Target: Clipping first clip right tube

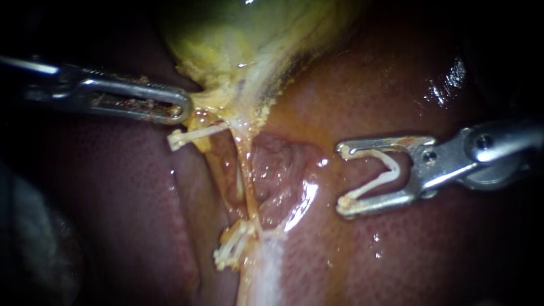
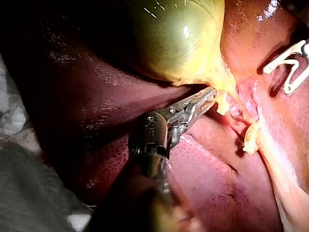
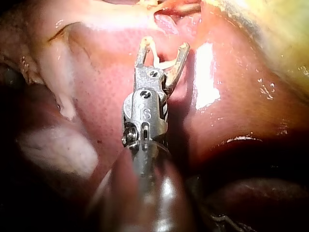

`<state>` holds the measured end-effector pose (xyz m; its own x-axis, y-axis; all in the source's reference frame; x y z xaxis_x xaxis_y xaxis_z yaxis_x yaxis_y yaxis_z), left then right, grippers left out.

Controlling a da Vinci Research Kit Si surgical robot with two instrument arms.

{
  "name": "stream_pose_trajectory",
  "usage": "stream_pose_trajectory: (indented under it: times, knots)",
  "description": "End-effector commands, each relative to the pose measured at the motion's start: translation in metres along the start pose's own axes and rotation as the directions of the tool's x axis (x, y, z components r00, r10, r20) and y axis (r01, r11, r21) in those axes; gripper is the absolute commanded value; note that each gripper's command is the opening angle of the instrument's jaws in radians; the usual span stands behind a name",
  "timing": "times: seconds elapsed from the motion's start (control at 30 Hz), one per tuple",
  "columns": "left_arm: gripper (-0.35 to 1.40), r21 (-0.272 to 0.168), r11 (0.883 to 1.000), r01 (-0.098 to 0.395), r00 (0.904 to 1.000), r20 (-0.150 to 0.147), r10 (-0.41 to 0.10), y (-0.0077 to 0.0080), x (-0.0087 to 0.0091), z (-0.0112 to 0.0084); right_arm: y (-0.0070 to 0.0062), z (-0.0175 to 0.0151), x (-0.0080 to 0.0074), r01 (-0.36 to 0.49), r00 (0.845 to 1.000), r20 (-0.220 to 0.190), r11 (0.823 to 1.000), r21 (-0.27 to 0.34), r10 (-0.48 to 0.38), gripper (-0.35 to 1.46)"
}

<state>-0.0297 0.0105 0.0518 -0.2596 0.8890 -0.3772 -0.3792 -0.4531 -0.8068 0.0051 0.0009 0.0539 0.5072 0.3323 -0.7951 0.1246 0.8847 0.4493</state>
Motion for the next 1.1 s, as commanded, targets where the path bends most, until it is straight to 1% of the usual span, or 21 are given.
stream_pose_trajectory:
  times: [0.03, 0.17, 0.33, 0.4, 0.53, 0.63, 0.67, 0.77, 0.8, 0.87, 0.93, 1.0, 1.1]
  knots:
    - [-0.35, 0.002, 1.000, -0.002, 1.0000, -0.001, 0.002, -0.0001, -0.0001, 0.0002, -0.0001, 0.0005, 0.0001, -0.017, 1.000, 0.002, 1.000, 0.009, 0.016, 0.48]
    - [-0.35, 0.003, 1.000, -0.002, 1.0000, -0.001, 0.002, -0.0001, -0.0001, 0.0002, -0.0004, 0.0031, 0.0004, -0.092, 0.996, -0.005, 0.995, 0.036, 0.092, 0.47]
    - [-0.35, 0.003, 1.000, -0.002, 1.0000, -0.001, 0.002, 0.0000, -0.0001, 0.0002, -0.0005, 0.0066, -0.0003, -0.178, 0.983, -0.030, 0.983, 0.049, 0.180, 0.47]
    - [-0.35, 0.003, 1.000, -0.002, 1.0000, -0.001, 0.002, 0.0000, -0.0001, 0.0003, -0.0003, 0.0082, -0.0008, -0.220, 0.975, -0.025, 0.975, 0.044, 0.221, 0.47]
    - [-0.35, 0.004, 1.000, -0.003, 1.0000, -0.002, 0.003, 0.0001, -0.0002, 0.0004, -0.0001, 0.0112, -0.0018, -0.266, 0.963, -0.031, 0.963, 0.050, 0.268, 0.48]
    - [-0.35, 0.004, 1.000, -0.003, 1.0000, -0.002, 0.003, 0.0001, -0.0002, 0.0005, -0.0001, 0.0128, -0.0024, -0.301, 0.950, -0.060, 0.951, 0.070, 0.305, 0.48]
    - [-0.35, 0.004, 1.000, -0.003, 1.0000, -0.002, 0.003, 0.0001, -0.0002, 0.0005, -0.0002, 0.0133, -0.0025, -0.318, 0.943, -0.070, 0.944, 0.083, 0.324, 0.48]
    - [-0.35, 0.005, 1.000, -0.003, 1.0000, -0.002, 0.003, 0.0001, -0.0003, 0.0006, -0.0002, 0.0140, -0.0025, -0.333, 0.934, -0.097, 0.937, 0.108, 0.343, 0.48]
    - [-0.35, 0.005, 1.000, -0.003, 1.0000, -0.002, 0.003, 0.0001, -0.0003, 0.0007, -0.0002, 0.0140, -0.0025, -0.344, 0.929, -0.103, 0.932, 0.113, 0.355, 0.48]
    - [-0.35, 0.006, 1.000, -0.003, 1.0000, -0.003, 0.003, 0.0001, -0.0003, 0.0007, -0.0001, 0.0141, -0.0023, -0.344, 0.926, -0.119, 0.931, 0.121, 0.358, 0.48]
    - [-0.35, 0.006, 1.000, -0.003, 1.0000, -0.003, 0.003, 0.0001, -0.0003, 0.0007, -0.0002, 0.0140, -0.0022, -0.355, 0.920, -0.130, 0.926, 0.129, 0.371, 0.48]
    - [-0.35, 0.006, 1.000, -0.003, 1.0000, -0.003, 0.003, 0.0001, -0.0003, 0.0007, -0.0003, 0.0139, -0.0020, -0.354, 0.917, -0.145, 0.925, 0.139, 0.373, 0.48]
    - [-0.35, 0.006, 1.000, -0.003, 1.0000, -0.003, 0.003, 0.0001, -0.0003, 0.0007, -0.0007, 0.0137, -0.0014, -0.362, 0.905, -0.174, 0.918, 0.164, 0.388, 0.48]
